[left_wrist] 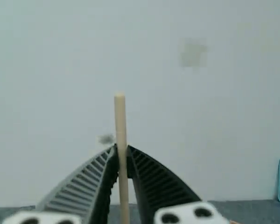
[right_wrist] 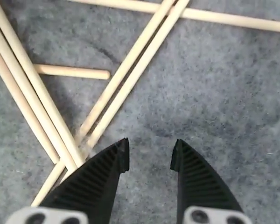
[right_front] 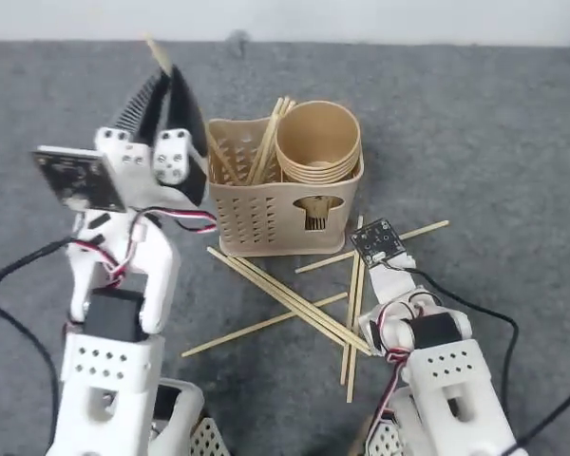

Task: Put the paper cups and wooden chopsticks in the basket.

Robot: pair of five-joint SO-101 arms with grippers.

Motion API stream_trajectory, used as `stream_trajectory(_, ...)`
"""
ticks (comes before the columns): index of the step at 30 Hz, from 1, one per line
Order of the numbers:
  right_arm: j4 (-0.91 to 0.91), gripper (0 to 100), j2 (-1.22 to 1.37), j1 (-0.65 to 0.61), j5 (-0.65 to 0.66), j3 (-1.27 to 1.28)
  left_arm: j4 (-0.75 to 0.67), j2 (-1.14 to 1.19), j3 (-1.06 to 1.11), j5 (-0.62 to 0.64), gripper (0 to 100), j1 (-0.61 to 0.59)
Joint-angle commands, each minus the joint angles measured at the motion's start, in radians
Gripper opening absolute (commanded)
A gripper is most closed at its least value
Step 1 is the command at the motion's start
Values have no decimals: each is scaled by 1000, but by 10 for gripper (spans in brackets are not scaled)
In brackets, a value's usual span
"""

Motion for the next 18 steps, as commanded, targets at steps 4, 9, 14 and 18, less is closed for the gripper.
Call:
stream_trajectory(4,-18,162,-18,12,11,-5,3,2,-1,3,68,8)
stream_trajectory(9,-18,162,-18,12,11,-5,6,0,-2,3,205,-15)
stream_trajectory(14,-19,162,-18,12,11,-5,18,-8,-47,3,141,-87)
stream_trajectory(18,-19,162,-18,12,11,-5,229,-83,-108,5,81,-164)
